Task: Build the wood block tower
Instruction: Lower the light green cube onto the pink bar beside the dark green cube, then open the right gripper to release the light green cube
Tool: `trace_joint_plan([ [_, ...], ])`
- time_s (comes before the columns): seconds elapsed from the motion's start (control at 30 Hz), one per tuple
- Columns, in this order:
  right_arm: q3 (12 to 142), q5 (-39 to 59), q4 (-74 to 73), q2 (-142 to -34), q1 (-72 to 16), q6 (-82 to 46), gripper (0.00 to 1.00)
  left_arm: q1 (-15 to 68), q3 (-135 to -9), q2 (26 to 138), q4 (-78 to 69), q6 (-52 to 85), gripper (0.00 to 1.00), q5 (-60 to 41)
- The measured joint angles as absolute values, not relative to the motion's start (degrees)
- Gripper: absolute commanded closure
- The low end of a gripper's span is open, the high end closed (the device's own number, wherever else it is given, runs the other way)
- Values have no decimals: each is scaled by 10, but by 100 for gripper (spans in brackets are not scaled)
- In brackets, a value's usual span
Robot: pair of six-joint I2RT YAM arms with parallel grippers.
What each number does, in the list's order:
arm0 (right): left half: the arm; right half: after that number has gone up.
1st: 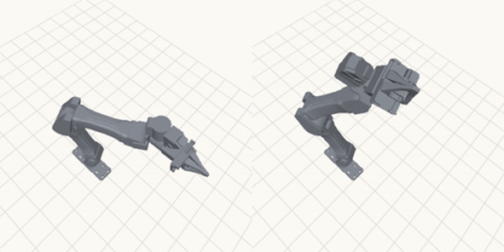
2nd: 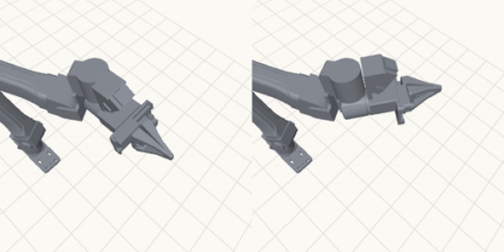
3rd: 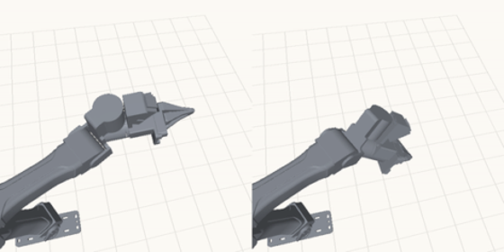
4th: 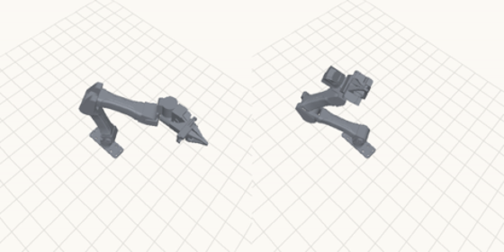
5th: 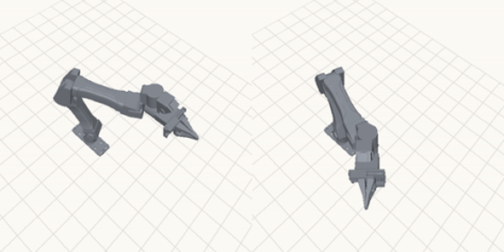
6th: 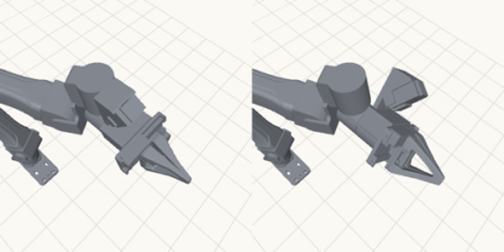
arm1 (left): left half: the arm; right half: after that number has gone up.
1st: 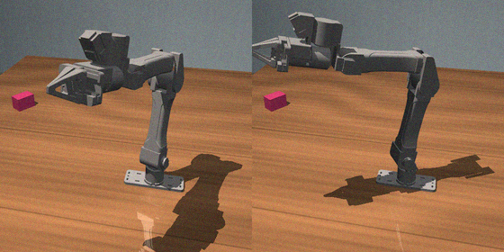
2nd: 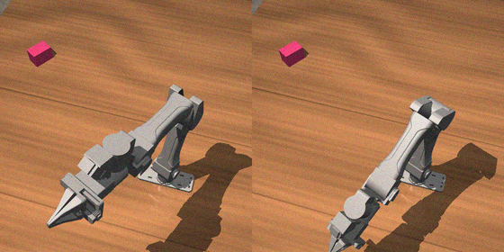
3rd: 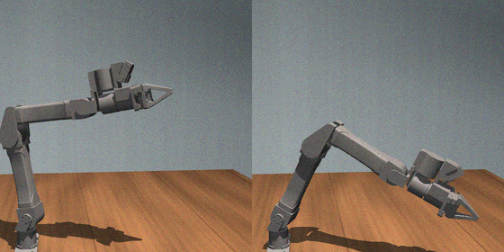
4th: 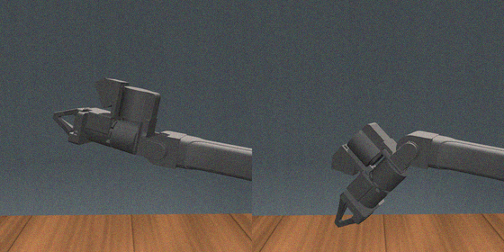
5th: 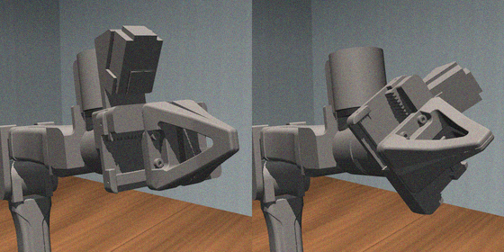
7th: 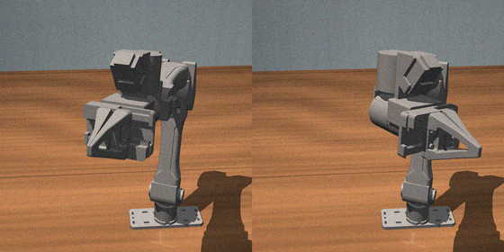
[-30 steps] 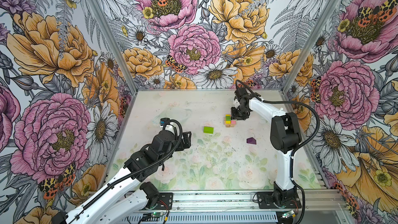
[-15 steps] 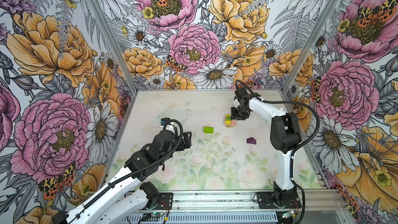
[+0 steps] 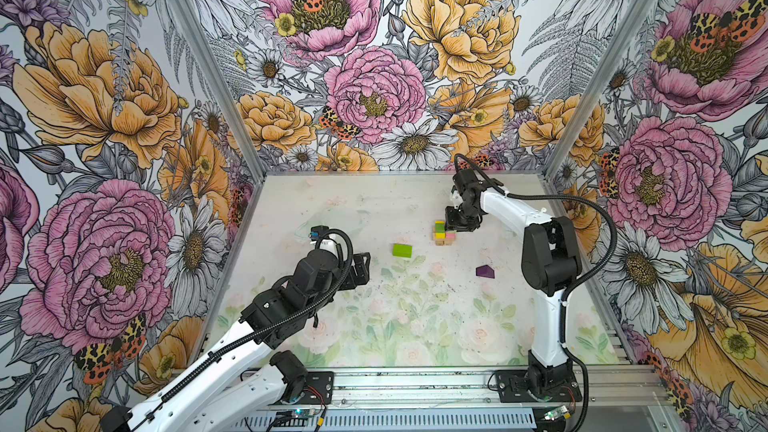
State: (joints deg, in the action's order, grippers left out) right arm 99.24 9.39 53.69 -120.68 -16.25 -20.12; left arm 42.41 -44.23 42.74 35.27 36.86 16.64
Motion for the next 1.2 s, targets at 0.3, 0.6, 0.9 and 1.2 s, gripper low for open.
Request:
trace_joint_plan([
  [0.3,993,94,537,-1207,-161,-201,57,423,-442,427,352,369,2,166],
  [0.6,993,96,537,-1207,-160,-201,57,423,-450,430,352,369,2,162],
  [0.9,993,104,537,-1199,-157,-201,52,423,-460,442,344,369,2,160],
  [1.2,993,113,537,-1197,-157,-201,24,423,-465,444,344,366,3,160],
])
